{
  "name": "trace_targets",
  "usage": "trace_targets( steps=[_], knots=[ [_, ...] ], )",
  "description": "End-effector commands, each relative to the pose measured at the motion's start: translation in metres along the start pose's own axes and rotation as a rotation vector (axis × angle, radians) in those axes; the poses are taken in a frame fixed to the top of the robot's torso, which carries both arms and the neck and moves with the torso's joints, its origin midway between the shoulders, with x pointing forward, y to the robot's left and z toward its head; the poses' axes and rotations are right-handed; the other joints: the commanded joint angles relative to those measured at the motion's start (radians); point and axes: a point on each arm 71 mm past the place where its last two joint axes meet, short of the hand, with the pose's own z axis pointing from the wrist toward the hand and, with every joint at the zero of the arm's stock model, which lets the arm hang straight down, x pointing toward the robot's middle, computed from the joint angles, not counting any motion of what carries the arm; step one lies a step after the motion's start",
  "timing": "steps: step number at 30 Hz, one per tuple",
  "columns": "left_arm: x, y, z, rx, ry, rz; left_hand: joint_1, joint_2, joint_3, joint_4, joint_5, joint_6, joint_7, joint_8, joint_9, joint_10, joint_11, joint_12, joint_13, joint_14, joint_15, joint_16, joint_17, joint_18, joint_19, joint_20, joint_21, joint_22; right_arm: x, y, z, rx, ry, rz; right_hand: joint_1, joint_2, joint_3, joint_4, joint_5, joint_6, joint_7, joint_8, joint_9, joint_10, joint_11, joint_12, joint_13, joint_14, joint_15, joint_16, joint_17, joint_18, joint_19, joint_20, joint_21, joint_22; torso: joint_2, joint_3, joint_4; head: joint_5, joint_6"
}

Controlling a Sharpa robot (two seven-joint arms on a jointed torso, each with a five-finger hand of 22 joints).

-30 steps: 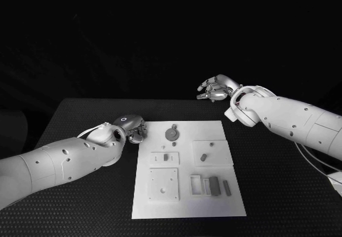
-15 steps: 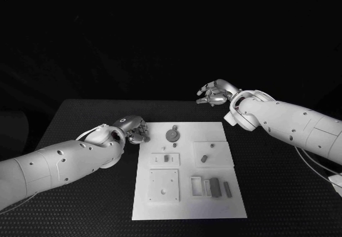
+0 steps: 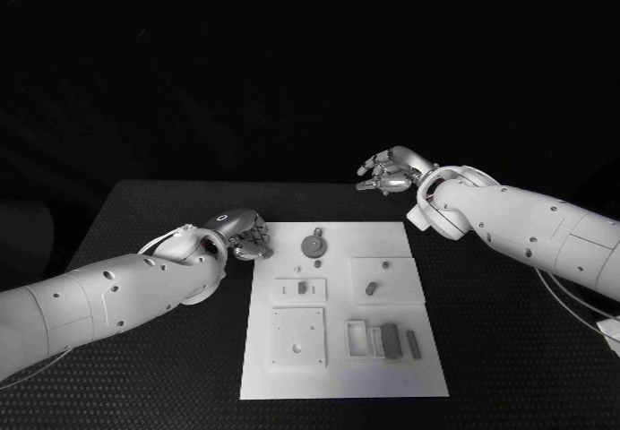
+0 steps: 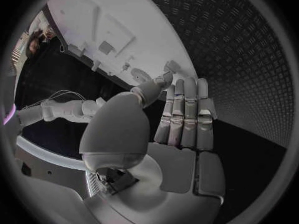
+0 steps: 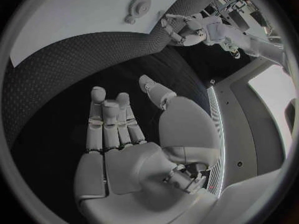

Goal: Assemble the parts on the task board

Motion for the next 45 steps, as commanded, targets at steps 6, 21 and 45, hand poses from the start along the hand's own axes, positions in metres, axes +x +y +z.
trace_targets(
  steps=[6,21,45],
  knots=[
    [-0.004,-0.001,-0.005,-0.032,-0.016,0.066,-0.163,-0.082,-0.155,0.033,0.045,-0.066,0.023,-0.023,-0.011,-0.033,0.014,-0.033,0.006,-0.011,0.007,-0.002,0.021,-0.003,-0.012,0.006,-0.005,0.012,0.001,-0.002,-0.001,0.0,0.015,-0.004,-0.011,0.002,-0.003,0.002,0.0,0.0,0.005,0.005,-0.001,-0.004,0.0,0.004,-0.002,-0.006,-0.002,0.005,-0.002,0.015,-0.006,-0.001,-0.001,0.018,0.0,-0.0001,-0.0004,-0.002,0.0],
    [0.007,-0.013,0.007,-0.054,0.074,0.187,-0.181,-0.08,-0.211,0.071,0.046,-0.053,0.014,-0.002,-0.023,-0.098,-0.023,0.208,0.217,-0.014,-0.026,0.115,0.119,-0.002,0.042,-0.024,0.006,0.072,0.002,-0.001,-0.001,-0.001,0.017,-0.003,-0.012,0.002,-0.003,0.002,0.0,0.0,0.005,0.005,-0.001,-0.004,0.0,0.004,-0.002,-0.006,-0.002,0.005,-0.002,0.015,-0.006,-0.001,-0.001,0.018,0.001,-0.0003,-0.0007,0.0,-0.001],
    [0.013,-0.013,0.011,-0.073,0.146,0.21,-0.103,-0.002,-0.133,0.053,0.096,-0.009,-0.003,0.013,-0.033,-0.151,-0.024,0.299,0.264,-0.023,-0.031,0.153,0.123,-0.01,0.05,-0.031,0.0,0.103,0.003,-0.001,-0.001,-0.002,0.022,-0.002,-0.014,0.002,-0.004,0.004,0.0,0.0,0.005,0.006,-0.002,-0.005,0.0,0.005,-0.003,-0.006,-0.002,0.005,-0.002,0.015,-0.006,0.0,-0.001,0.018,0.001,-0.0004,-0.0002,-0.003,-0.007]
  ],
)
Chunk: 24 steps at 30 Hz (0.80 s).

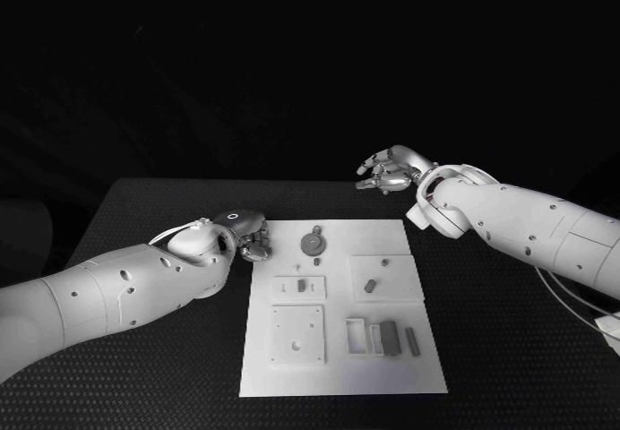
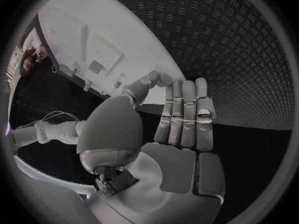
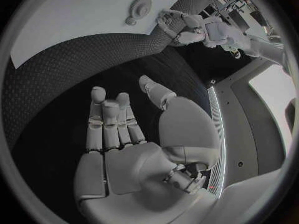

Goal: Assemble the parts on the task board

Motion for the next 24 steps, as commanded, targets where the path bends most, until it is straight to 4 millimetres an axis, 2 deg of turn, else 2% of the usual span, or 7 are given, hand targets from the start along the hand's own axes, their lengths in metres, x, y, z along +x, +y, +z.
trace_targets(
  steps=[1,11,24],
  knots=[
    [0.007,-0.001,0.0,0.0,0.044,0.009,0.004,0.005,0.005,0.002,0.003,0.006,0.003,0.002,-0.002,-0.006,0.0,0.005,0.001,-0.007,0.0,0.003,-0.002,-0.01,0.001,0.003,-0.004,0.021,0.002,0.001,0.0,-0.008,0.017,-0.002,-0.01,-0.002,-0.004,0.004,0.0,0.0,0.008,0.006,-0.001,-0.005,0.0,0.005,-0.001,-0.006,-0.002,0.005,-0.002,0.015,-0.006,0.0,-0.001,0.018,0.0,-0.0004,0.0,-0.001,-0.001],
    [0.011,0.001,0.003,-0.008,0.081,0.019,0.007,0.018,0.009,-0.003,0.004,0.008,0.002,0.002,-0.004,-0.008,-0.001,0.011,0.001,-0.008,0.0,0.005,-0.003,-0.01,0.001,0.003,-0.005,0.022,0.002,0.001,0.0,-0.007,0.017,-0.002,-0.011,-0.002,-0.004,0.005,0.0,0.0,0.008,0.006,-0.001,-0.005,0.0,0.005,-0.002,-0.006,-0.002,0.006,-0.002,0.015,-0.006,0.0,-0.001,0.018,0.0,0.0008,-0.0005,-0.002,-0.004],
    [0.025,0.002,0.0,0.002,0.132,0.068,0.035,0.044,0.02,-0.035,0.005,0.039,-0.01,0.013,-0.006,0.013,-0.014,0.039,0.001,0.013,-0.011,0.029,0.001,-0.008,0.024,-0.006,0.01,0.025,0.003,0.002,0.001,-0.007,0.016,-0.002,-0.012,-0.002,-0.005,0.006,0.0,0.0,0.008,0.006,-0.002,-0.005,0.0,0.006,-0.002,-0.006,-0.002,0.006,-0.002,0.015,-0.006,0.0,-0.001,0.018,0.0,-0.0004,-0.001,-0.005,-0.009]
  ],
)
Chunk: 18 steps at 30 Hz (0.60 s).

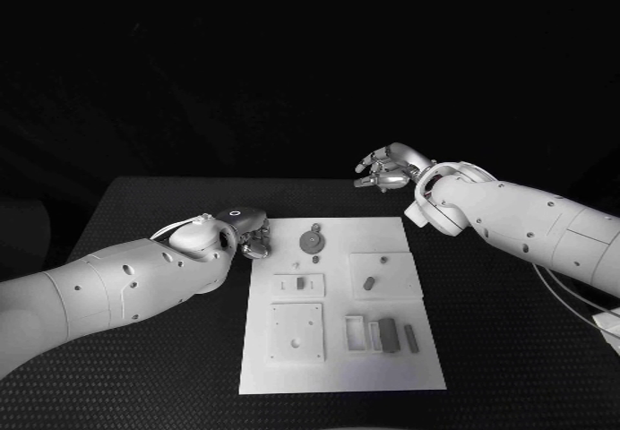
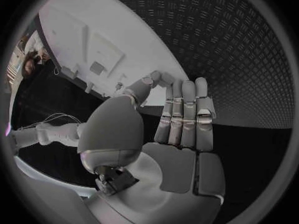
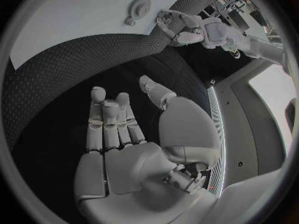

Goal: Assemble the parts on the task board

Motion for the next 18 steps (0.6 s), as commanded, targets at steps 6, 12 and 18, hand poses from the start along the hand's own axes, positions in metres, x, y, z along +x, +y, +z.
trace_targets(
  steps=[6,12,18],
  knots=[
    [0.0238,0.0038,-0.0043,-0.001,0.074,0.034,0.016,0.029,0.009,-0.011,0.014,0.031,-0.01,0.013,0.0,0.021,-0.015,0.017,-0.002,0.022,-0.012,0.014,0.002,-0.008,0.025,-0.007,0.014,0.025,0.0017,0.0009,0.0001,-0.007,0.014,-0.003,-0.009,0.001,-0.002,0.004,0.0,0.0,0.004,0.007,-0.002,-0.005,0.0,0.006,-0.001,-0.006,-0.002,0.006,-0.001,0.015,-0.006,0.0,-0.001,0.018,-0.001,-0.0012,0.0007,-0.001,-0.001],
    [0.0197,0.004,-0.0055,0.029,0.008,0.016,0.038,0.024,0.059,0.0,-0.001,0.046,-0.013,0.016,-0.002,0.035,-0.021,0.018,-0.012,0.037,-0.018,0.015,-0.003,-0.009,0.037,-0.013,0.018,0.023,0.0022,0.0016,0.0001,-0.008,0.015,-0.002,-0.01,0.001,-0.002,0.004,0.0,0.0,0.004,0.007,-0.002,-0.005,0.0,0.006,-0.002,-0.006,-0.002,0.006,-0.001,0.015,-0.006,0.0,-0.001,0.018,0.0,-0.0012,0.0008,0.0,0.002],
    [0.0162,0.0044,-0.0074,0.055,-0.04,-0.017,0.045,0.026,0.075,-0.005,0.023,0.055,-0.016,0.02,-0.001,0.045,-0.025,0.018,-0.019,0.047,-0.022,0.016,-0.006,-0.01,0.046,-0.017,0.022,0.024,0.0034,0.0026,-0.0003,-0.011,0.016,0.0,-0.011,0.001,-0.003,0.005,0.0,-0.001,0.004,0.007,-0.002,-0.005,0.0,0.006,-0.002,-0.006,-0.002,0.006,-0.001,0.015,-0.006,0.0,-0.001,0.018,-0.001,-0.0007,0.0004,0.001,0.005]
  ],
)
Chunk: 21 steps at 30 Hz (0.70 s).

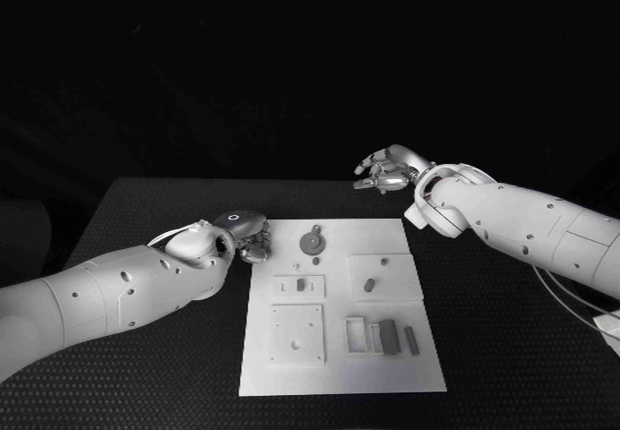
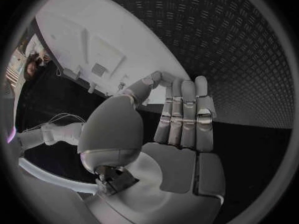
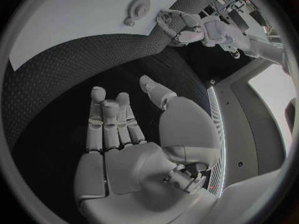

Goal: Assemble the parts on the task board

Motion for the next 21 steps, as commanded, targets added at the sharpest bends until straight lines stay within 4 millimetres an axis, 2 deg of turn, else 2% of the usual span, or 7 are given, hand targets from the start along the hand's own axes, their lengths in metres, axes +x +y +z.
trace_targets(
  steps=[1,21],
  knots=[
    [0.01,0.002,-0.004,0.015,0.009,-0.014,0.034,0.024,0.009,-0.004,0.006,0.007,0.001,0.005,0.004,0.008,-0.003,0.003,-0.001,0.01,0.0,0.003,-0.002,-0.01,0.007,0.001,0.003,0.024,0.003,0.002,0.0,-0.01,0.014,0.0,-0.01,0.002,-0.003,0.005,0.0,-0.001,0.005,0.007,-0.001,-0.005,0.0,0.007,-0.001,-0.006,-0.002,0.006,-0.001,0.016,-0.006,0.0,-0.001,0.018,-0.001,0.0009,-0.0005,0.0,0.002],
    [-0.011,0.0,-0.009,0.053,-0.107,-0.113,0.034,0.021,0.026,-0.015,0.015,0.01,-0.001,0.005,0.004,0.021,-0.003,-0.019,-0.023,0.017,0.0,-0.012,-0.013,-0.012,0.01,-0.001,-0.003,0.02,0.008,0.007,-0.003,-0.007,0.031,0.043,-0.013,0.004,-0.003,0.008,0.0,0.002,0.004,0.009,-0.001,-0.004,-0.001,0.009,-0.002,-0.005,-0.002,0.007,-0.002,0.016,-0.005,-0.001,0.0,0.018,-0.001,0.0014,-0.0001,0.005,0.013]
  ],
)
